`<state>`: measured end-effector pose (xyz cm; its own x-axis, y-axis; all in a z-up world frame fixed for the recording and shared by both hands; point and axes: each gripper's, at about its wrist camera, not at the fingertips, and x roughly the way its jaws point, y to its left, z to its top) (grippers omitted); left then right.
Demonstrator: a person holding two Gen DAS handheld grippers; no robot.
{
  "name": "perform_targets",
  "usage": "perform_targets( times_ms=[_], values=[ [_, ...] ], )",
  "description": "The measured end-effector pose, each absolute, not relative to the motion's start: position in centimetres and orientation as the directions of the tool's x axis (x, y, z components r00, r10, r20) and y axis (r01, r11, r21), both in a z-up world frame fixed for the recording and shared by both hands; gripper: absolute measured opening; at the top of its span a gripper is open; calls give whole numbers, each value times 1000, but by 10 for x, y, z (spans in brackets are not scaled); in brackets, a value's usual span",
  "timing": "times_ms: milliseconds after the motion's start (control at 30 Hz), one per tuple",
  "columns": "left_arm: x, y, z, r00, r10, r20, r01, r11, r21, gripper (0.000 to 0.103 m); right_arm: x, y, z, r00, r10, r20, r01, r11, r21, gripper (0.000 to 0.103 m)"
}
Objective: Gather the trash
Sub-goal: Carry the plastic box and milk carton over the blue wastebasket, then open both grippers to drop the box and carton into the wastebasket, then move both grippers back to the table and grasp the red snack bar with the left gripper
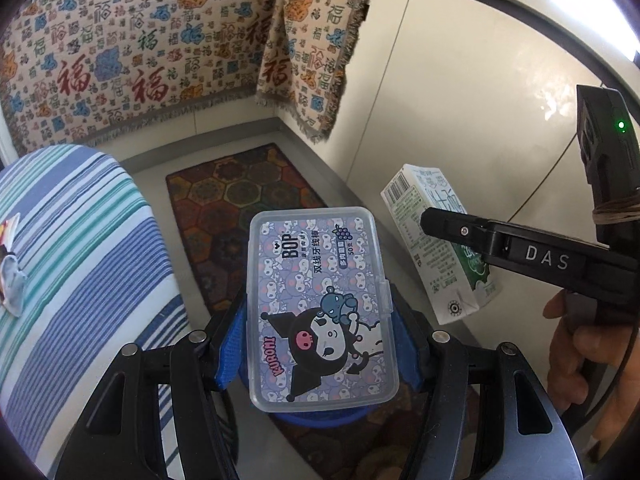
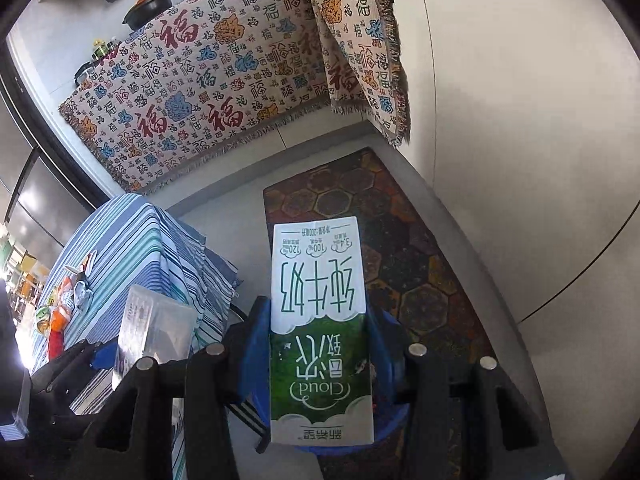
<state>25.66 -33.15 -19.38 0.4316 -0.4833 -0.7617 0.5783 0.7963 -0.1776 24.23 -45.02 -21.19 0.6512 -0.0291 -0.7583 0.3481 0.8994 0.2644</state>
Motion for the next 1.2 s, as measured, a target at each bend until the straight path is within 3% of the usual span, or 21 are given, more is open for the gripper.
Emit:
perform_targets(
  times_ms=[533,567,633,700,967,1200],
  values=[
    [264,-355,-218,384,-501,-776,621,762,-184,65,251,-460,-219,665,-3,-747,368,872,324,49],
    [264,-356,-220,381,-504,-775,626,758,-185,65,252,-460,-219,666,1,-746,367,871,328,53],
    [264,-358,-221,379,-504,-776,629,755,-184,84,251,-461,-217,676,1,-737,371,863,341,64],
    [264,-356,-219,398,-511,-762,625,759,-183,90,249,-462,-212,690,0,-723,369,861,351,64],
    [245,-325,-176,452,-548,-704,619,761,-195,95,237,-456,-183,741,-82,-667,354,891,284,66],
    [213,-255,-161,541,-460,-704,557,823,-110,98,242,-421,-172,748,-85,-658,289,934,208,70]
  ],
)
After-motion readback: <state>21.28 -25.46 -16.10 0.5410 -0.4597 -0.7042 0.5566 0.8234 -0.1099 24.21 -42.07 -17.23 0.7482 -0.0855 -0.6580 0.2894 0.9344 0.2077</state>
